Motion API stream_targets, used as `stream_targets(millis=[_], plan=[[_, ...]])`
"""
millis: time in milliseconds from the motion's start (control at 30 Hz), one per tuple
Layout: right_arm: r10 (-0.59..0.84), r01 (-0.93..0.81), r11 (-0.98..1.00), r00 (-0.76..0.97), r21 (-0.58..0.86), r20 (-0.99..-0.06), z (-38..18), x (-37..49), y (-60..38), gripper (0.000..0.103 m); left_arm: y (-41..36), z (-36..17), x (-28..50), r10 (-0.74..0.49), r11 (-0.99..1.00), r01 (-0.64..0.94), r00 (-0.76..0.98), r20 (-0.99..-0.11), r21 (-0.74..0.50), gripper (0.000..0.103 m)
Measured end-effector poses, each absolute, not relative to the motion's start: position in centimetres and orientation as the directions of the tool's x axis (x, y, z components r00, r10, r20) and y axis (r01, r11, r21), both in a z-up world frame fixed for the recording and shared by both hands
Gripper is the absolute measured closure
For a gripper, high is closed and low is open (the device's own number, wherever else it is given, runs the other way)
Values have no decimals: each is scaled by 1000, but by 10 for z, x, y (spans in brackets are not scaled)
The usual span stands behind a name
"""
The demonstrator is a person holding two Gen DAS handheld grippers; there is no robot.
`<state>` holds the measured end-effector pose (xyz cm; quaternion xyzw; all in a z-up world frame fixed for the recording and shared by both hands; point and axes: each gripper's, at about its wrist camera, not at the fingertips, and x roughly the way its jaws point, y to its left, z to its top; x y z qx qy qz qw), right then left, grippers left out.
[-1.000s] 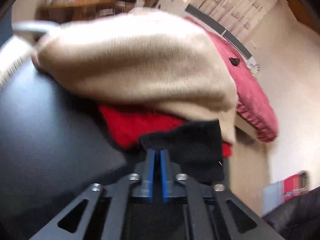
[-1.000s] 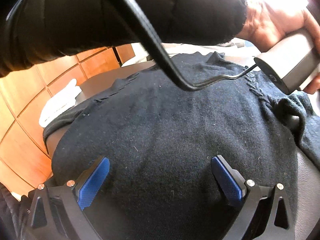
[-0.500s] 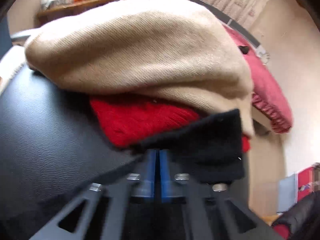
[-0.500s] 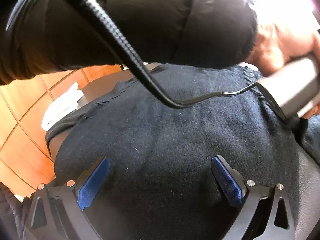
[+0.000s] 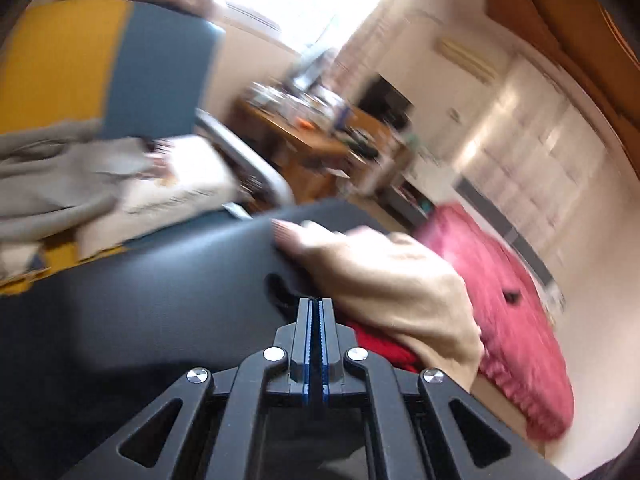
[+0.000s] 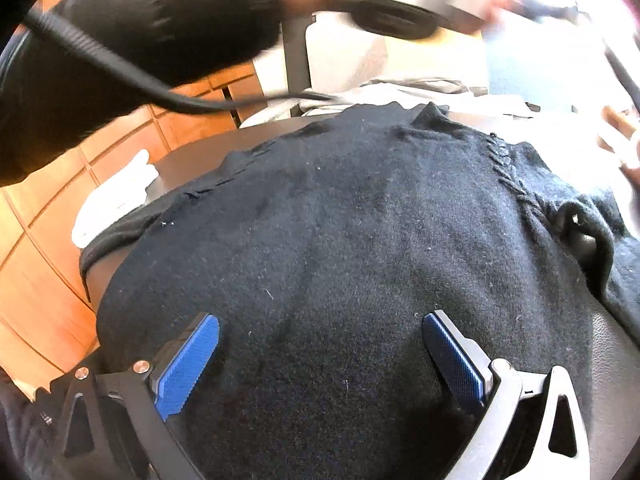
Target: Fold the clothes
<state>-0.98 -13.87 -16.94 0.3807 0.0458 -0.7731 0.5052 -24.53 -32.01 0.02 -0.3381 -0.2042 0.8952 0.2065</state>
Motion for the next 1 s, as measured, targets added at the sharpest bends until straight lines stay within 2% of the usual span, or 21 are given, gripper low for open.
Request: stream_targets(millis=[100, 200, 333, 500, 600, 700, 767, 833, 933, 1000], plan=[[-750, 795, -493, -183, 353, -635, -168, -15, -137, 0, -369, 14, -207, 453, -838, -151, -728, -515, -524, 101], [-754, 772, -500, -166, 392, -635, -167, -21, -135, 0, -418, 1, -174, 408, -835, -77, -751, -519, -545, 101], [-784, 733, -499, -155, 462, -601, -169, -29, -128, 0, -425, -60, -125, 353, -828, 35, -743, -569, -560, 101], [-772, 748, -513, -188, 420, -607, -169, -21, -130, 0, -454, -124, -78, 300, -819, 184, -671, -678, -544, 99], [-735, 770, -536, -223, 347, -640, -169, -13, -139, 0, -471, -158, -61, 279, -785, 284, -631, -724, -551, 81], [-716, 776, -546, -236, 316, -657, -168, -11, -142, 0, -486, -175, -47, 298, -729, 327, -640, -708, -602, 78], [-711, 776, -548, -237, 311, -662, -169, -11, -143, 0, -496, -180, -42, 336, -674, 329, -661, -671, -661, 72], [-706, 776, -551, -238, 306, -667, -169, -11, -144, 0, -501, -182, -41, 362, -634, 329, -674, -644, -700, 61], [-707, 773, -549, -225, 318, -671, -168, -14, -143, 0, -496, -177, -51, 383, -632, 300, -680, -625, -714, 52], [-695, 761, -558, -212, 331, -687, -165, -18, -145, 0, -482, -175, -67, 391, -660, 286, -658, -643, -694, 50]])
